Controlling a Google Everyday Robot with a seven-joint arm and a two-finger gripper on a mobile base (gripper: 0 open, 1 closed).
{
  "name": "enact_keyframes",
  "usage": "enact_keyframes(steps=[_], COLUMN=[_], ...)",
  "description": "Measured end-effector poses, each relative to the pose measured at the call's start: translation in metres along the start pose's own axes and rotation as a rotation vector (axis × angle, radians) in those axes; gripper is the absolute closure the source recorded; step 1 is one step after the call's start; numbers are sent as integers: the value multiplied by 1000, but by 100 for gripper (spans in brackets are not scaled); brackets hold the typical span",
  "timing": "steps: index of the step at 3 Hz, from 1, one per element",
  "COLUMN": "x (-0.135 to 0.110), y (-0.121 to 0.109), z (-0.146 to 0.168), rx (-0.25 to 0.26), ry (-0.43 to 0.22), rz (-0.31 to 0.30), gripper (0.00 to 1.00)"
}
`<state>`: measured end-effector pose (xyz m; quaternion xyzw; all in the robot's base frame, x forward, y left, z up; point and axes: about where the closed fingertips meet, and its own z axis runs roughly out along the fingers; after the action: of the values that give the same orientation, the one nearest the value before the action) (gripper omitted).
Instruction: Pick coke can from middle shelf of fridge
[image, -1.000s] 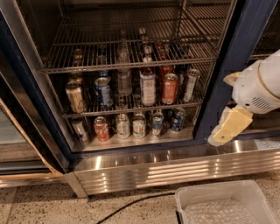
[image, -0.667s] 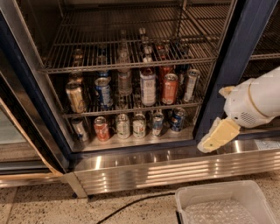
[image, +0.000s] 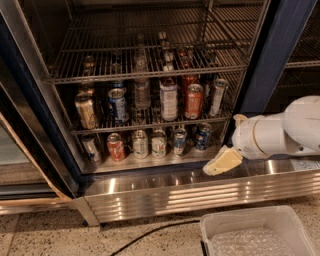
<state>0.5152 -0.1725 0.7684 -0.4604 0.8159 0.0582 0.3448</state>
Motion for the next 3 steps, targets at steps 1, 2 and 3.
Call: enact_keyframes(steps=[1,2,3], x=[0,0,-4], y=[0,0,-15], z=[0,8,29], rx=[0,15,22], ry=[0,-14,-91], rz=[0,-4,43], gripper=[0,0,0])
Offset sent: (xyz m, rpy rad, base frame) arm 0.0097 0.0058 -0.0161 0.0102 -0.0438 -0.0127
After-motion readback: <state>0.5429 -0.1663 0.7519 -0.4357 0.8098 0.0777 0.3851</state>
